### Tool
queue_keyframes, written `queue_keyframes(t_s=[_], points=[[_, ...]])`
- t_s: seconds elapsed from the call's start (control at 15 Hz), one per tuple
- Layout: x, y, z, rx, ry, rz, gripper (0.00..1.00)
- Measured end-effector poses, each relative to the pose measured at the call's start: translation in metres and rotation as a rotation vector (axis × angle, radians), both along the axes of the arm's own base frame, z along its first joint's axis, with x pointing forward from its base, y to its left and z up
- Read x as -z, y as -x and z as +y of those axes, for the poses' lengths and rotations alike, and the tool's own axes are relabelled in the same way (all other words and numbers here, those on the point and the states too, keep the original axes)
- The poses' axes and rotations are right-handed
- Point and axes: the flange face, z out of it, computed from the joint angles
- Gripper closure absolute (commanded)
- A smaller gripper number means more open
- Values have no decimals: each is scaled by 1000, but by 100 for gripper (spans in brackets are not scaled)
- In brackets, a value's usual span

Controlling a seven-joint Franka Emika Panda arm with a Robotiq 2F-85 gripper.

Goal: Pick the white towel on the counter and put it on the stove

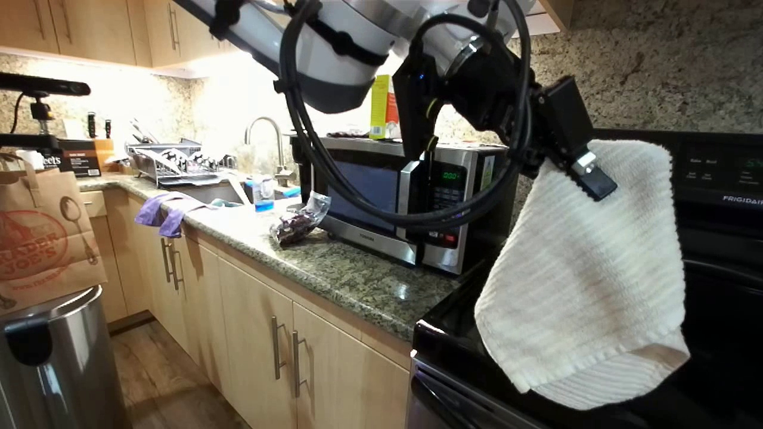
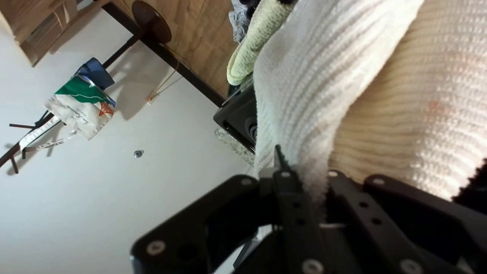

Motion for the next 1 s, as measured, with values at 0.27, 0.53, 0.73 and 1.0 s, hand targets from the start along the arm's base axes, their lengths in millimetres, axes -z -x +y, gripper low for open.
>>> queue_keyframes(t_s=[0.27,0.53,0.73,1.0], points=[[30,-10,12,-20,-10,45,93],[48,-12,13,-19,-13,74,89],[50,-16,14,-21,-15,54,60],[21,-32,16,-47,9,-45,36]])
